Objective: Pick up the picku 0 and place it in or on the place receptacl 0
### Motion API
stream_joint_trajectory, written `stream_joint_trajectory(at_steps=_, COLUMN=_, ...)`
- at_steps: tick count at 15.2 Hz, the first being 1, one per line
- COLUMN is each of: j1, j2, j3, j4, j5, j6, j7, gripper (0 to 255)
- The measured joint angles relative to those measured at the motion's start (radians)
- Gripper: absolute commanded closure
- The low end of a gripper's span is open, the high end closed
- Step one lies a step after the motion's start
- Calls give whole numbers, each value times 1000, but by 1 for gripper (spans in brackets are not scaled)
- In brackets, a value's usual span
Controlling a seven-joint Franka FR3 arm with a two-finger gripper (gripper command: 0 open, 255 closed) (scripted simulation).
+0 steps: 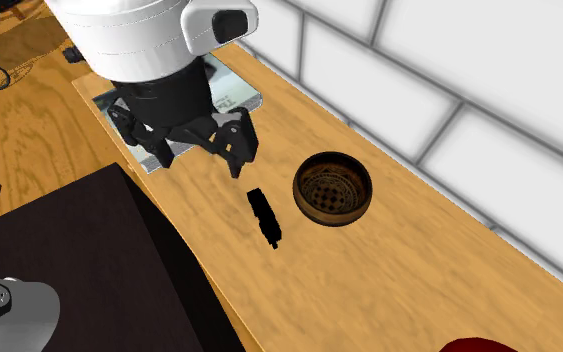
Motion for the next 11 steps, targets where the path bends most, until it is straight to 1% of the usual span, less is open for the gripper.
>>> stream_joint_trajectory(at_steps=2, j1=21, j2=69, j3=-34, j4=-14, j5=5, j6=84, j7=-80, gripper=0)
stream_joint_trajectory(at_steps=6, j1=77, j2=225, j3=-88, j4=-6, j5=53, j6=230, j7=-250, gripper=0)
stream_joint_trajectory(at_steps=8, j1=105, j2=313, j3=-109, j4=3, j5=100, j6=304, j7=-349, gripper=0)
stream_joint_trajectory(at_steps=11, j1=137, j2=446, j3=-120, j4=24, j5=202, j6=403, j7=-517, gripper=0)
